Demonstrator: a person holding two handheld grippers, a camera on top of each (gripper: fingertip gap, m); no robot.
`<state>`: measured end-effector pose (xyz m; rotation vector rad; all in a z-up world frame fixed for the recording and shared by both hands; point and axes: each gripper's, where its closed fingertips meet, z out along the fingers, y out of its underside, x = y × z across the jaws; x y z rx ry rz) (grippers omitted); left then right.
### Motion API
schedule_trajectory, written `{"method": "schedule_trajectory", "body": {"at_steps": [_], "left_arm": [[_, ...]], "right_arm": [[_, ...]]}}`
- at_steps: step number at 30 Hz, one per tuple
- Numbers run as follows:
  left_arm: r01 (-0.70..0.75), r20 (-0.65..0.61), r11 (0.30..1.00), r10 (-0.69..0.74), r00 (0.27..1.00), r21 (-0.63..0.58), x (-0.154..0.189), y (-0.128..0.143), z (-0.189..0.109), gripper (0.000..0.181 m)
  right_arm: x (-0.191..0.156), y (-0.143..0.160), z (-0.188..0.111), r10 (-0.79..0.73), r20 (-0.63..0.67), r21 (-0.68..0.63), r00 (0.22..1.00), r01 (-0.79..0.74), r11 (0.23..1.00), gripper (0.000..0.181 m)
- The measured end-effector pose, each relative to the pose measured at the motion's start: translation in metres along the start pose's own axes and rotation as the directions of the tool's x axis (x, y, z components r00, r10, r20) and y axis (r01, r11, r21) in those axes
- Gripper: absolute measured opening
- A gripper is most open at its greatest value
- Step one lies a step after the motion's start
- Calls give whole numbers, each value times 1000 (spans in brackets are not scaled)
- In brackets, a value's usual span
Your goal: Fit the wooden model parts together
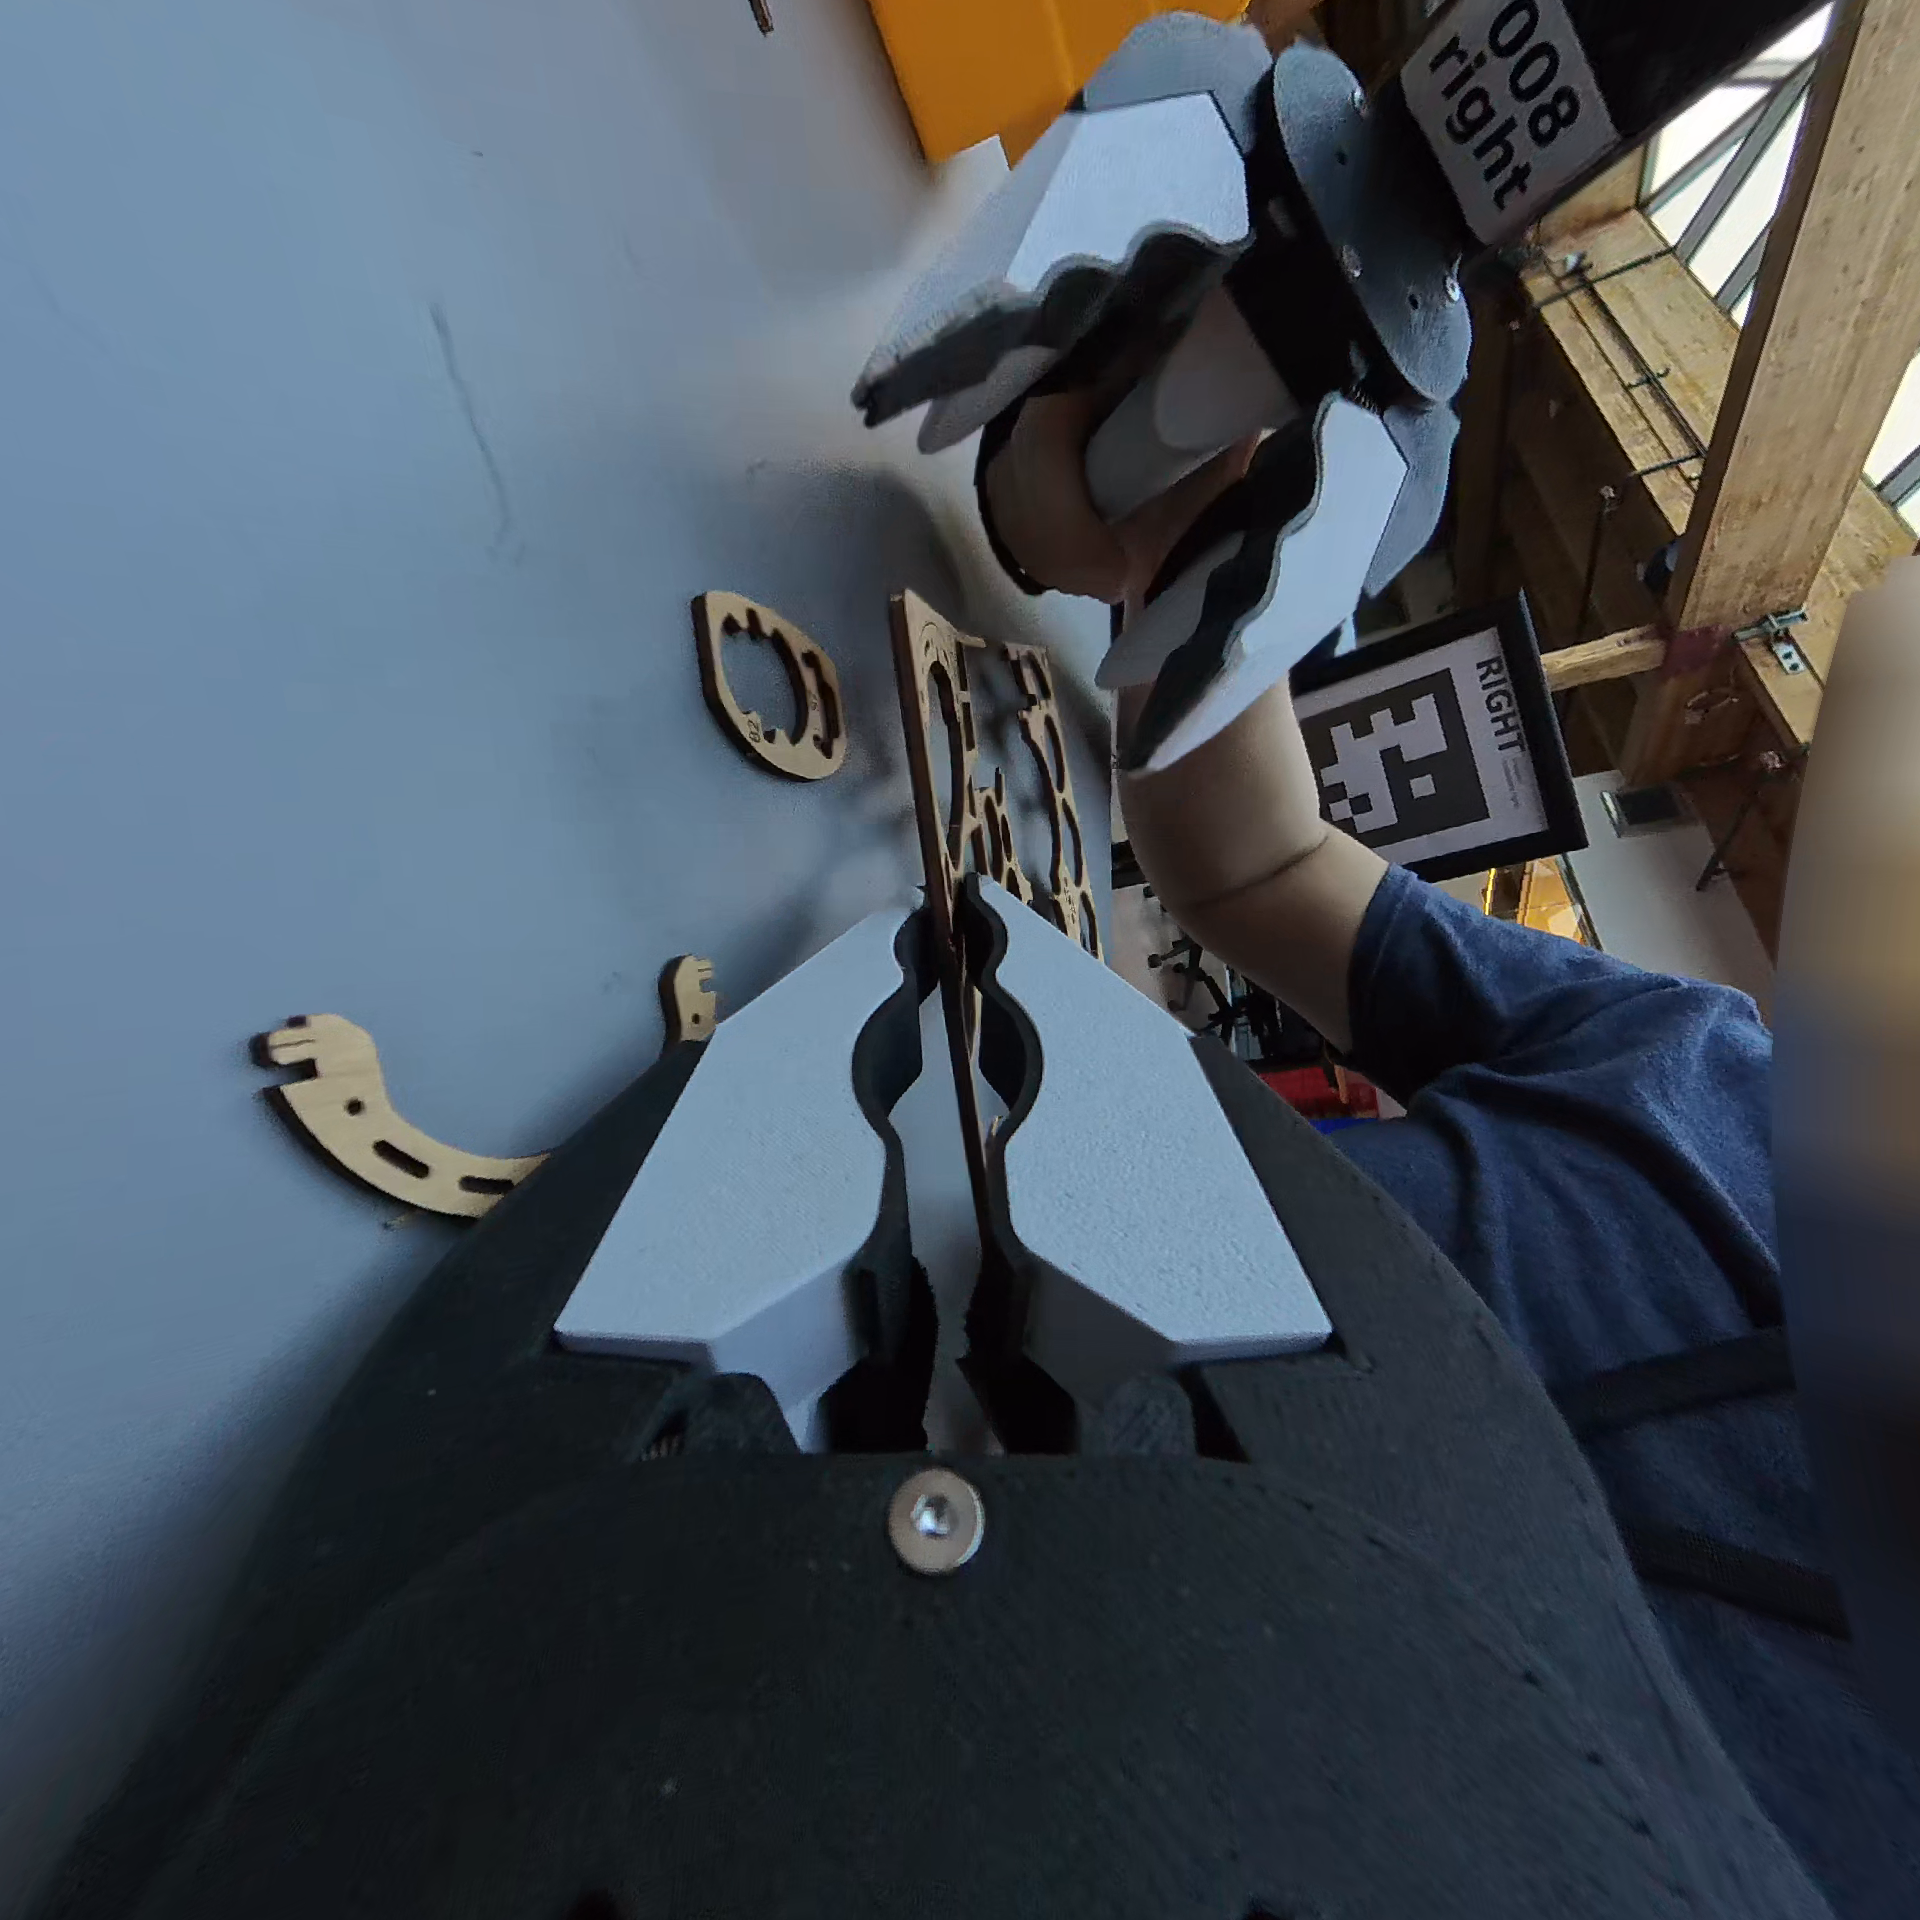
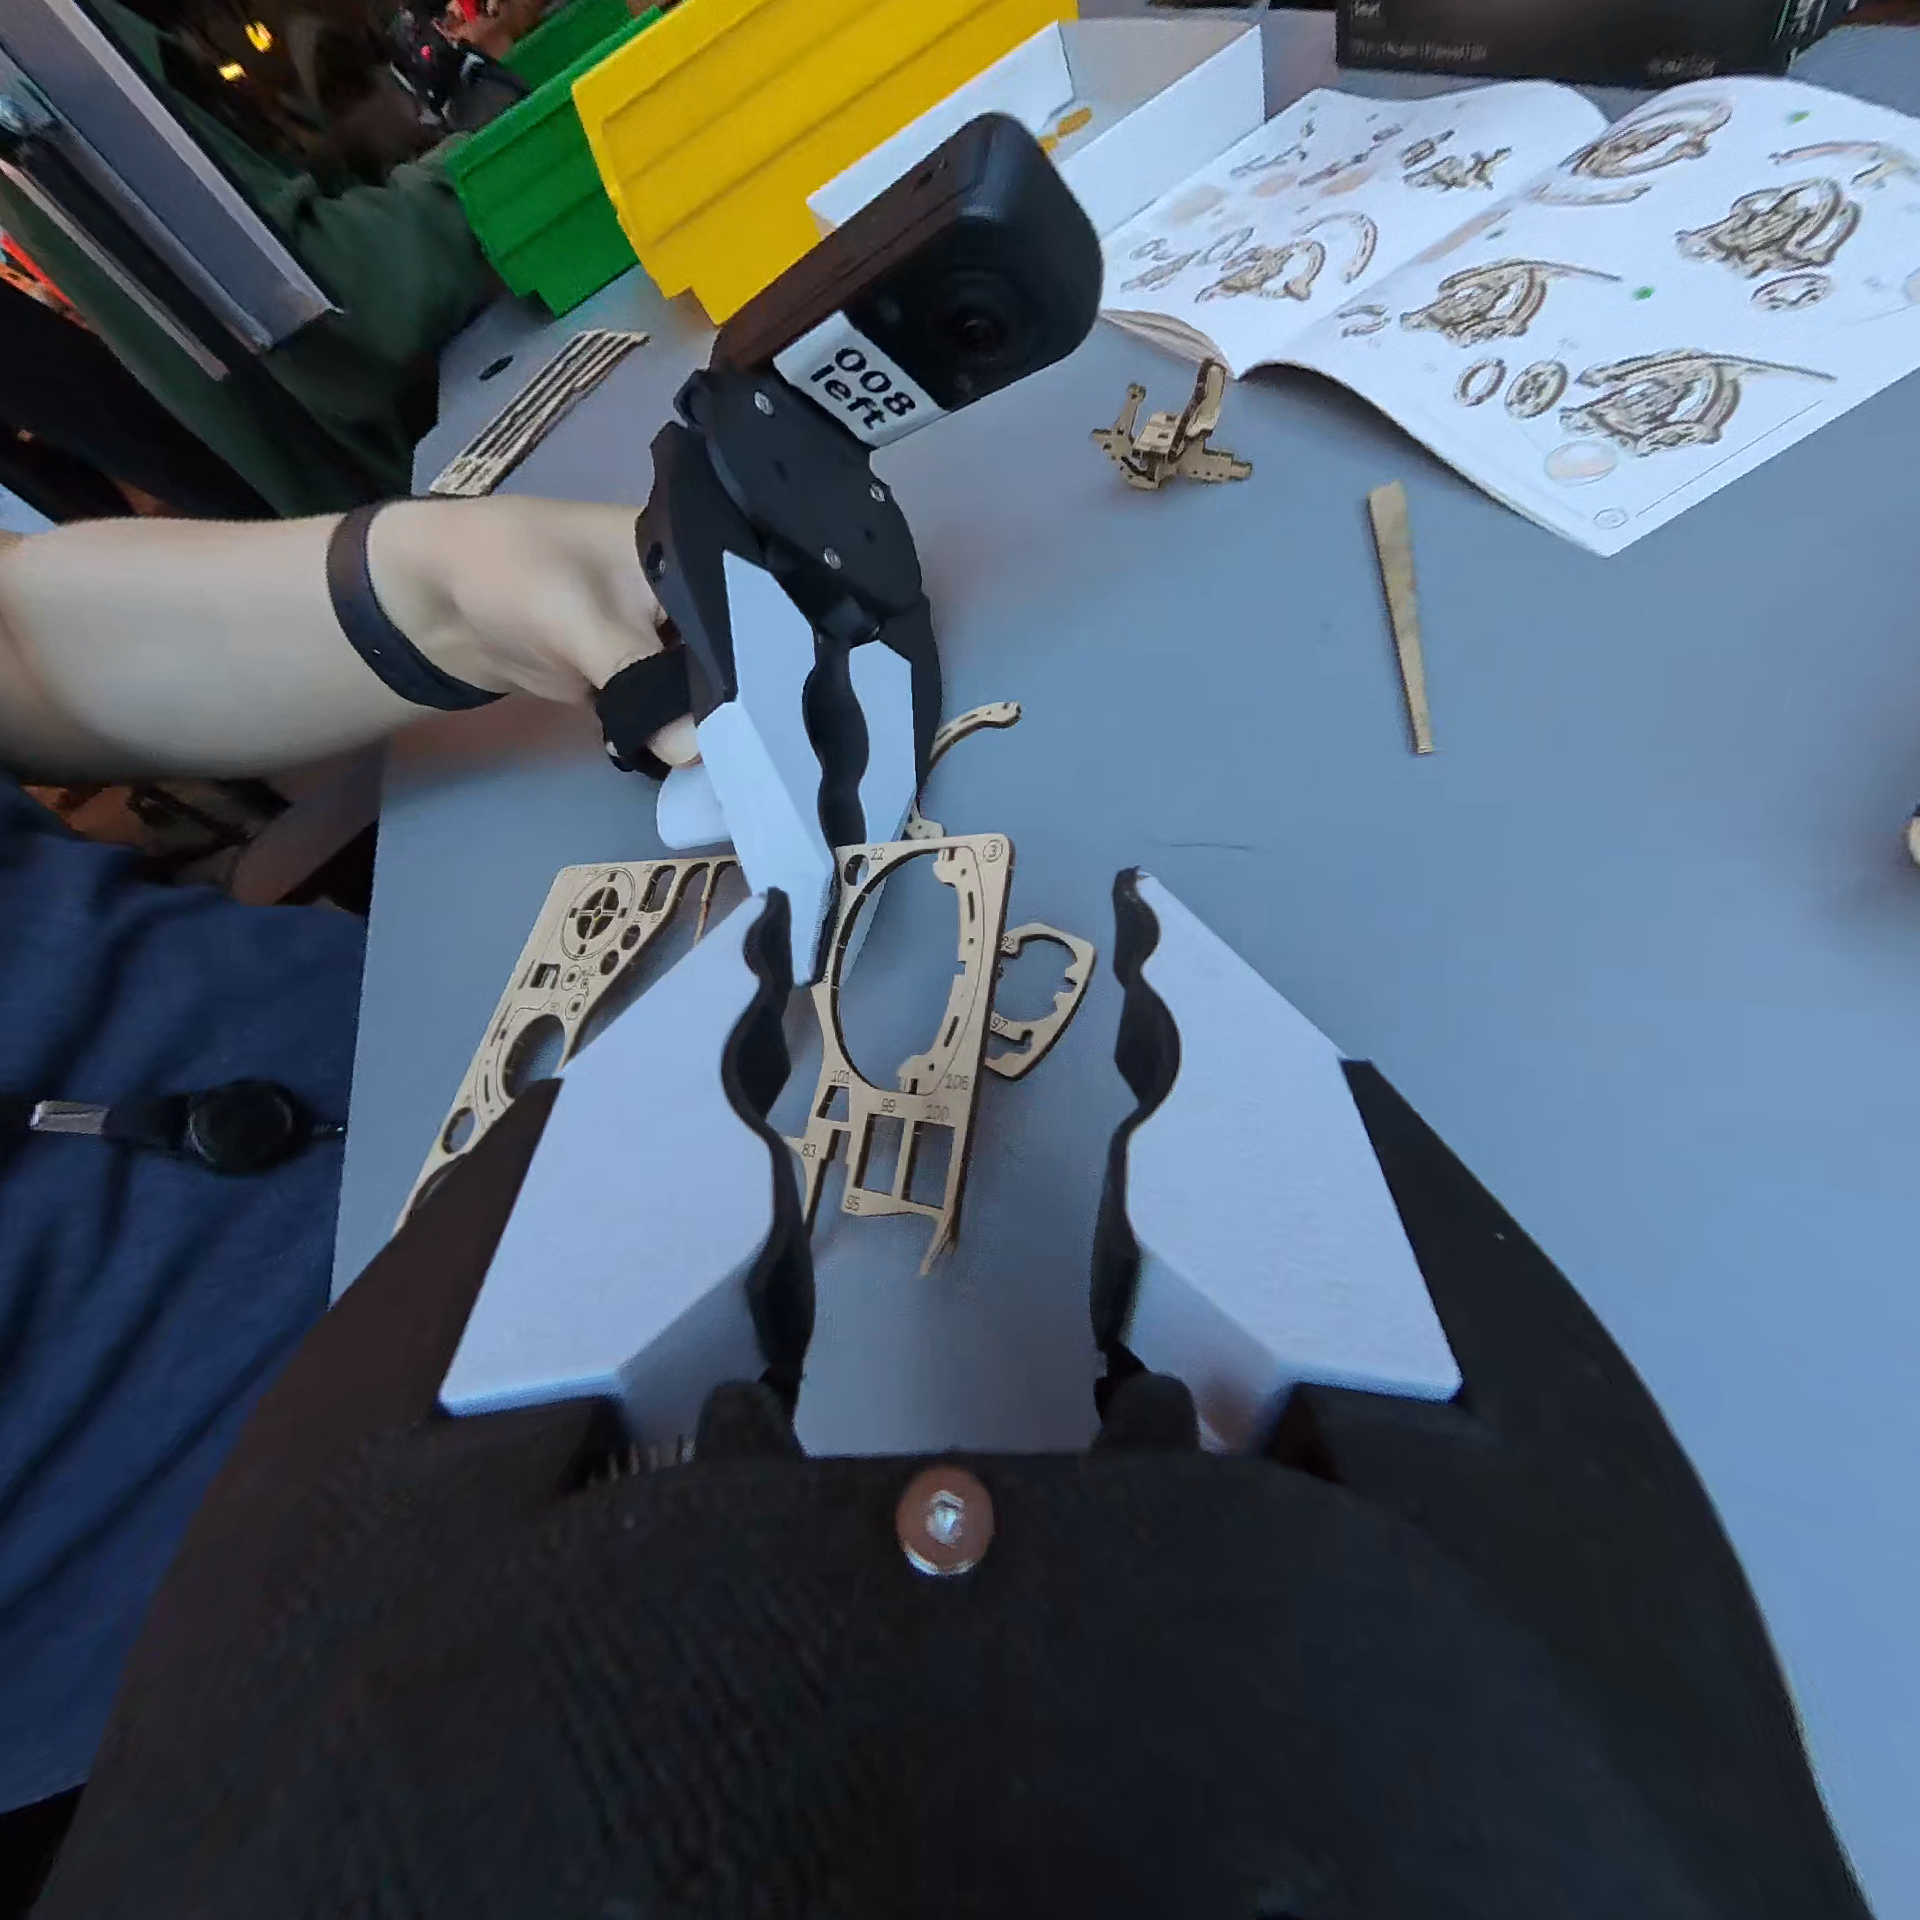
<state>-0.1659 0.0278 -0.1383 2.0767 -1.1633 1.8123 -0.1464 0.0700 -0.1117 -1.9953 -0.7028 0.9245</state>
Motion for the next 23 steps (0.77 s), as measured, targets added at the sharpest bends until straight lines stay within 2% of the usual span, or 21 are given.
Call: {"method": "schedule_trajectory", "body": {"at_steps": [2, 4, 8, 10, 14, 17, 20, 23], "left_arm": [[-29, 17, 999, 29, 999, -18, 1, 3, 1, 3], [-63, 51, 998, 65, 997, -29, 0, 7, 1, 6], [-56, 88, 997, 61, 994, -62, -2, 15, -4, 8], [-47, 96, 997, 53, 994, -55, -4, 14, -10, 9], [-61, 94, 997, 64, 994, -37, 3, 16, -15, 10], [-122, 155, 992, 127, 980, -42, 3, 25, -15, 8], [-154, 171, 988, 156, 973, -21, 5, 29, -15, 9], [-141, 131, 990, 139, 982, 3, 10, 30, -13, 8]], "right_arm": [[-3, -9, -10, -9, 35, 48, 999, 8, 999, 61], [8, -14, -21, -23, 7, 98, 1000, 23, 995, 59], [20, -4, -29, 47, 3, 104, 999, -47, 993, 50], [15, -3, -27, 39, 19, 116, 999, -40, 992, 50], [3, 9, -17, -23, -10, 50, 1000, 24, 998, 51], [-10, 13, -17, -90, -35, 27, 995, 91, 995, 50], [-26, 20, -15, -56, -5, -10, 998, 56, 998, 49], [-26, 29, -8, -41, -60, -50, 997, 38, 998, 47]]}}
